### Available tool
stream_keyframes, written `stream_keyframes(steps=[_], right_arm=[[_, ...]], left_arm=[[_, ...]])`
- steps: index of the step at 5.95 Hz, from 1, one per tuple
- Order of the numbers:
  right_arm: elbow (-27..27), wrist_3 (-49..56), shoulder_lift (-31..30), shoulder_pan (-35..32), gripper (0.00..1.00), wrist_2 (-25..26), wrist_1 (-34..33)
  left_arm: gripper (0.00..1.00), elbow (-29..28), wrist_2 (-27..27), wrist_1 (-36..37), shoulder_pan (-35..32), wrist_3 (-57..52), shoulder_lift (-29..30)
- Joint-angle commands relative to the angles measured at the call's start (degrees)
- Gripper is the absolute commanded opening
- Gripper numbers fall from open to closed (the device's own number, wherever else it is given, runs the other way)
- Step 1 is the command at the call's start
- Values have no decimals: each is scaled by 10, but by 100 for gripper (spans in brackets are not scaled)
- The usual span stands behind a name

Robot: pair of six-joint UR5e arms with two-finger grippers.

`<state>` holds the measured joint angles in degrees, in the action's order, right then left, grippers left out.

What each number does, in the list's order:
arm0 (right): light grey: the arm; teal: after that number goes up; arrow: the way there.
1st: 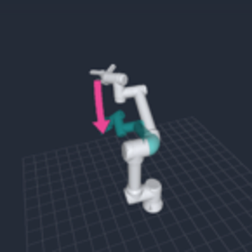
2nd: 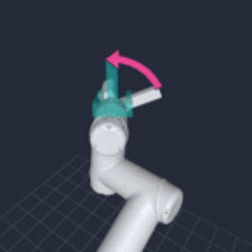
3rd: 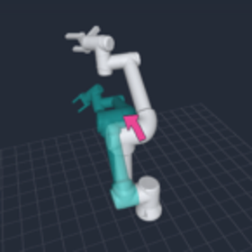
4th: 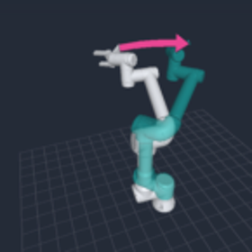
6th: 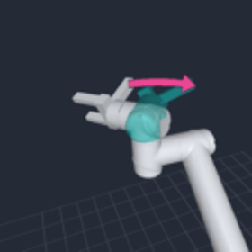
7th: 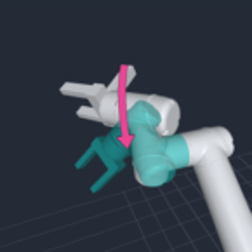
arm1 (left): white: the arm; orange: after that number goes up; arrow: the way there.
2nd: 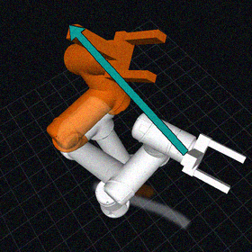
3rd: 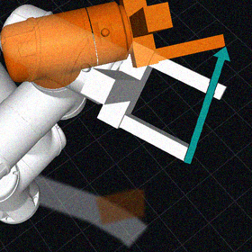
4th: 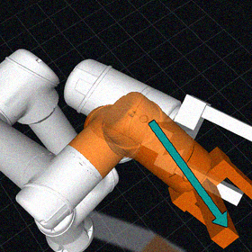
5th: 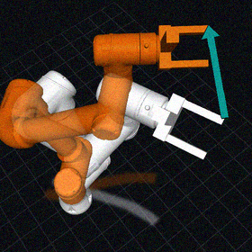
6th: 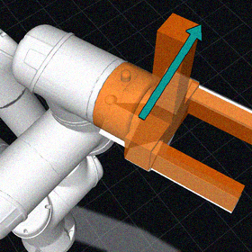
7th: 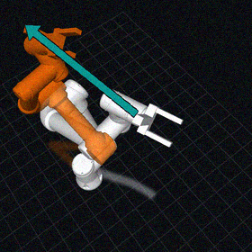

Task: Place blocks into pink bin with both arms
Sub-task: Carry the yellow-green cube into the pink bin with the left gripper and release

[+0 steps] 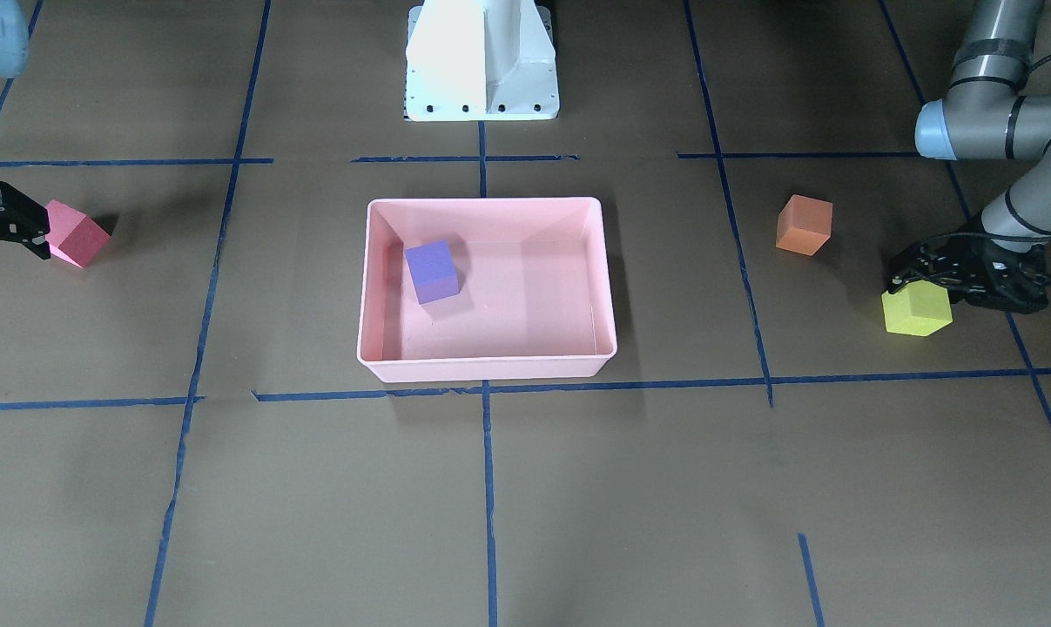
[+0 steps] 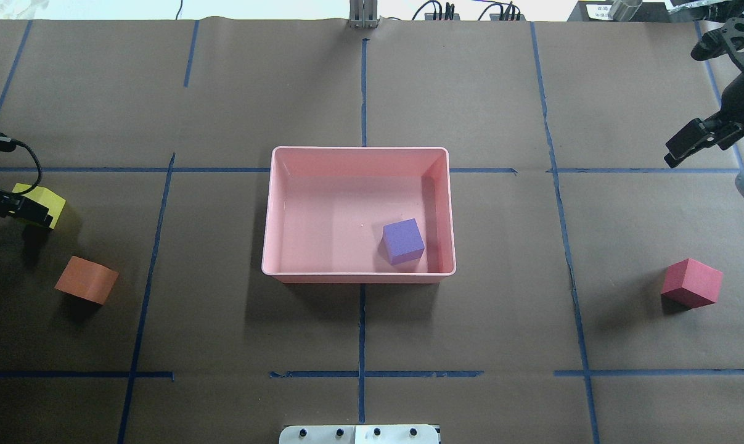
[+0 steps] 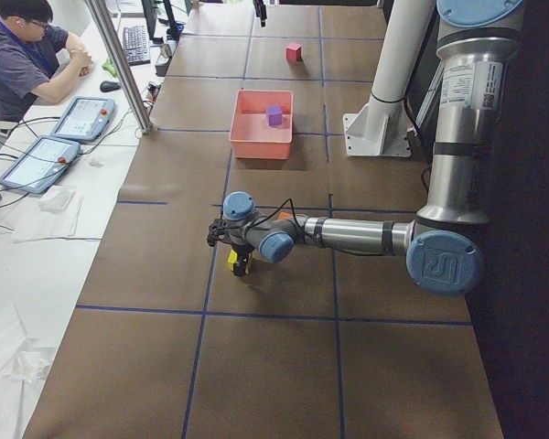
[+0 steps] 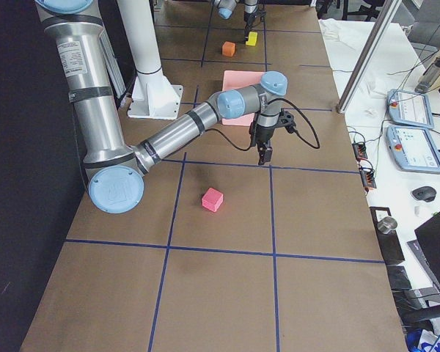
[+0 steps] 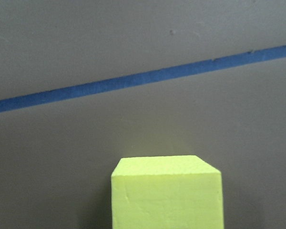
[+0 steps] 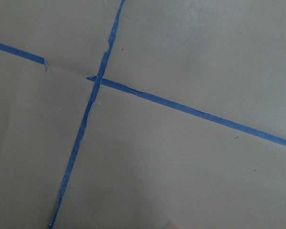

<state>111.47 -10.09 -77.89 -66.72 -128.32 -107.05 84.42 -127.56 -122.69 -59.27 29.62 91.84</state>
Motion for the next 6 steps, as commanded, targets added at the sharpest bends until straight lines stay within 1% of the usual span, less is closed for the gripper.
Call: stream_keyframes(steps=[1, 2, 3, 5, 6], right_arm=[[1, 0, -5, 0, 100, 1, 0], [2, 0, -6, 0, 100, 1, 0], [4, 0, -10, -1, 100, 1, 0], [22, 1, -30, 0, 100, 1, 2], [27, 1, -60, 0, 100, 1, 41]], left_arm=[[59, -1, 0, 0, 3, 24, 10], [46, 6, 1, 2, 3, 38, 18], [45, 37, 3, 3, 1, 52, 25], [45, 128, 4, 8, 3, 153, 43], [45, 155, 4, 31, 4, 223, 86]])
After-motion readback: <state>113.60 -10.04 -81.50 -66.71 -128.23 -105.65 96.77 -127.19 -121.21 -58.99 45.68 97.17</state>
